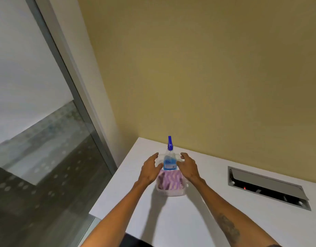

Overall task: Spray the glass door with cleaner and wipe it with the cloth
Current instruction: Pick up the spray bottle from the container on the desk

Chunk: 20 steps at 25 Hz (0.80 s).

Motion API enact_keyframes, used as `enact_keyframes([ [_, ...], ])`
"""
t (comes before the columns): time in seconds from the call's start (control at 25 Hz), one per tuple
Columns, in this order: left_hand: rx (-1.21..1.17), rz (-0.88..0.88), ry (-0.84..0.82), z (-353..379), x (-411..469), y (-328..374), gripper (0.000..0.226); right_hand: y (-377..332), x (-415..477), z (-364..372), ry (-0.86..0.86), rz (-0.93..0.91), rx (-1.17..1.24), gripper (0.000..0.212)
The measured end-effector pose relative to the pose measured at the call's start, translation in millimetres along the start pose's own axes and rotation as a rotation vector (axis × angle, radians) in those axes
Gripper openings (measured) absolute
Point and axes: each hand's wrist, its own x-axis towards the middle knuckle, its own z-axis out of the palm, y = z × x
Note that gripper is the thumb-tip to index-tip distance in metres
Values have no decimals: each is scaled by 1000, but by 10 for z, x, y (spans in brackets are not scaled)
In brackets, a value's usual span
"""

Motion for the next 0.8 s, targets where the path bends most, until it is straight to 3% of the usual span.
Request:
enact_keyframes([
  [0.4,-110,-149,-46,591,1027,-395,61,248,1278,476,-84,98,183,77],
  [0.6,-183,-206,-50,884,1190,-734,59,511,1629,793,-36,58,182,41],
  [0.8,-210,-150,0,947,1223,-764,61,537,1626,811,-32,-33,133,37],
])
